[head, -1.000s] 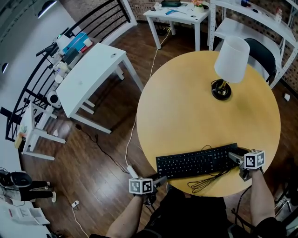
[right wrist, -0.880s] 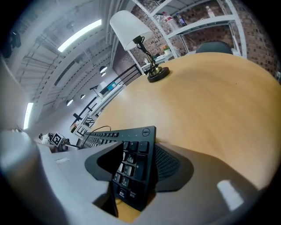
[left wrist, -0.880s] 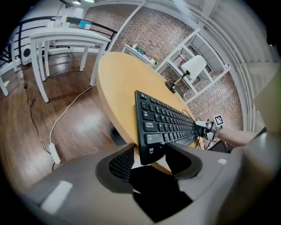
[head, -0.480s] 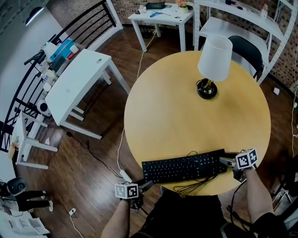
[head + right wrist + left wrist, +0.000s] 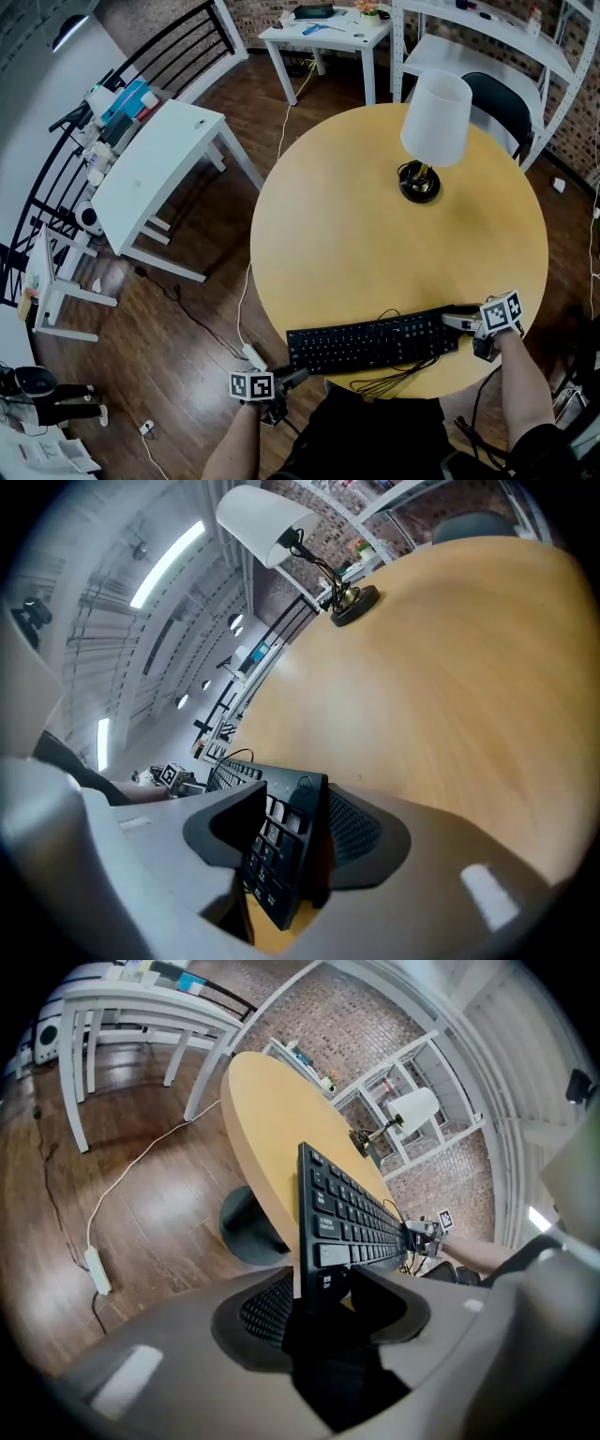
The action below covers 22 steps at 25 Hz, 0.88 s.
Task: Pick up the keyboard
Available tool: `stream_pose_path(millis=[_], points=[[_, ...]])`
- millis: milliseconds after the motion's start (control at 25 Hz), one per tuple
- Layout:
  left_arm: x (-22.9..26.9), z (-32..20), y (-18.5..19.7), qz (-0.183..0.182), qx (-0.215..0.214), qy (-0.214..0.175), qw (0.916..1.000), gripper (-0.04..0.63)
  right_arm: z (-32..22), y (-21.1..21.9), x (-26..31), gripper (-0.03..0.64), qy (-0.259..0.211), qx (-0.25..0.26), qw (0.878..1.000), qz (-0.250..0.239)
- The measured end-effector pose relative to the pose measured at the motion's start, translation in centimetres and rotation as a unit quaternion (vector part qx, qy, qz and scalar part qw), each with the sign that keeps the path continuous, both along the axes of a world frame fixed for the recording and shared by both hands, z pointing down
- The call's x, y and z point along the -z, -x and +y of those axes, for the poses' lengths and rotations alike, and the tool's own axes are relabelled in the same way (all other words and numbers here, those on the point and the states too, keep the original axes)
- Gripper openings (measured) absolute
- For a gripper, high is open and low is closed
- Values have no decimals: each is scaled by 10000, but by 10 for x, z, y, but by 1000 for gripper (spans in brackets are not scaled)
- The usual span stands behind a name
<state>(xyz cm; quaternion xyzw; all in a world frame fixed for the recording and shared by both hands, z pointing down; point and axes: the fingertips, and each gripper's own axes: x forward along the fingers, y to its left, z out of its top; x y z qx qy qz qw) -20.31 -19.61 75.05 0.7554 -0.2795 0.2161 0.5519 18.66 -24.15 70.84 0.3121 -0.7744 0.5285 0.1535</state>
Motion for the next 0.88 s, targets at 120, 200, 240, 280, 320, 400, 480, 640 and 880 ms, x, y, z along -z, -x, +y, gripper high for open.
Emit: stream_pose_path(millis=[120,200,240,280,320,400,480,640,880], points=[[2,0,-3,171,-79,-91,9998,284,3,-3,3,174,88,19,9999,-92],[4,-2,0,99,-161,-181,9997,284,6,-5,8,143,125,-33,9997,-226],[5,-2,2,47,-229,-228,9995,282,6,-7,12,125,66,-63,9995,-308],[6,-1,3,26,-300,-258,9992,282,5,-7,18,109,-30,-93,9991,-401],[8,2,4,40,-348,-279,9990,281,4,-7,23,104,-114,-119,9986,-497],[11,5,6,100,-335,-342,9988,278,5,-3,27,104,-182,-101,9980,-598],[15,2,12,109,-283,-448,9985,278,6,1,27,104,-177,-47,9978,-636],[31,-8,13,284,-230,-582,9976,277,6,1,37,101,-159,-244,9955,-897],[85,-36,5,611,-93,-1094,9921,270,-10,-1,88,107,-592,-738,9898,-1061]])
